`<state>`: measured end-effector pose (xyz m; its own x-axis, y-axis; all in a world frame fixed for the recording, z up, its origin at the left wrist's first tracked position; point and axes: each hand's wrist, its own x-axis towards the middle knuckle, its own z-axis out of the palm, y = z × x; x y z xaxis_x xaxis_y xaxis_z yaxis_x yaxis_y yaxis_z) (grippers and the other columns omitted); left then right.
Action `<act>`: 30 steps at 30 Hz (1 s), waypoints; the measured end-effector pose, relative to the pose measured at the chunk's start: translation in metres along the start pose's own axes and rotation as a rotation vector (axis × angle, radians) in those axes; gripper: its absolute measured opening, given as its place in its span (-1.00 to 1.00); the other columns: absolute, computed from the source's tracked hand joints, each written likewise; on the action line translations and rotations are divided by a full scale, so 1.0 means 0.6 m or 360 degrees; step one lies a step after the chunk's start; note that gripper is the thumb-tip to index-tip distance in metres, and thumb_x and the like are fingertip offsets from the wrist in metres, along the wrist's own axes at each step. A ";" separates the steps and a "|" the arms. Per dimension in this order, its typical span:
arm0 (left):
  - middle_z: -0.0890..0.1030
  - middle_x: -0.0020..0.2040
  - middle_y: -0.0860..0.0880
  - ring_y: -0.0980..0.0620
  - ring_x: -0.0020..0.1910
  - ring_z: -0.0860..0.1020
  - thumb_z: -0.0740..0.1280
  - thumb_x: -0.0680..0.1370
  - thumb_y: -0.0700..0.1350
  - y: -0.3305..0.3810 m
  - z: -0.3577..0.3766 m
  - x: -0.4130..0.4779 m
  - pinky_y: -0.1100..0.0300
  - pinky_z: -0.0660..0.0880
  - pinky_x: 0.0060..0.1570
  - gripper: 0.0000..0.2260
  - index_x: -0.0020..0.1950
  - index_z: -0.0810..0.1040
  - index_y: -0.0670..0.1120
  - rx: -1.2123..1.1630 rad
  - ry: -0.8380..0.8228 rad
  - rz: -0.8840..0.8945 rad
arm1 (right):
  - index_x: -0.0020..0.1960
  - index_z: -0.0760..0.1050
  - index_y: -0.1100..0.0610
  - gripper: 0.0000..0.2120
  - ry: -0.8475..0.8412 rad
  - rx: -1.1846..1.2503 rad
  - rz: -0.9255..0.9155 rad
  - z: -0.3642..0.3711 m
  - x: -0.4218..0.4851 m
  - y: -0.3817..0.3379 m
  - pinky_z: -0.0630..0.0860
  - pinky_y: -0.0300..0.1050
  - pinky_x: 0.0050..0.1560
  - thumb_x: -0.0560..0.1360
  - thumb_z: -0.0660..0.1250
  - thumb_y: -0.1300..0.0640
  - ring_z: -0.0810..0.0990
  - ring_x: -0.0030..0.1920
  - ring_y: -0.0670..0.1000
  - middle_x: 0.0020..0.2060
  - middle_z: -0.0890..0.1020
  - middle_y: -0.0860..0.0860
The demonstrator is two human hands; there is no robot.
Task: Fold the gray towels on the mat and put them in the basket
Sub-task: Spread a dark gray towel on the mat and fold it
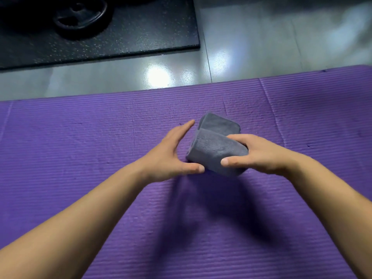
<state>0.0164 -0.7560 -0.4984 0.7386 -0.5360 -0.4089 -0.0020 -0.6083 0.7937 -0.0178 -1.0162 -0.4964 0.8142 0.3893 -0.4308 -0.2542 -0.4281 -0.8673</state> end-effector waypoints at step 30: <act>0.66 0.03 0.00 0.04 -0.05 0.66 0.60 0.23 0.32 -0.021 0.054 0.081 0.06 0.59 -0.13 -0.33 0.10 0.38 0.01 -0.0539 0.0375 -0.0779 | 0.09 0.52 0.04 -0.25 0.0893 0.0648 0.0745 0.070 0.056 0.061 0.66 0.30 -0.04 0.10 0.51 -0.45 0.71 0.02 0.05 0.05 0.69 0.03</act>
<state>0.0305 -0.7935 -0.5432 0.7284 -0.0764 -0.6809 0.5579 -0.5108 0.6541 -0.0219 -0.9844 -0.5531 0.6893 -0.2652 -0.6742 -0.7118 -0.0748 -0.6984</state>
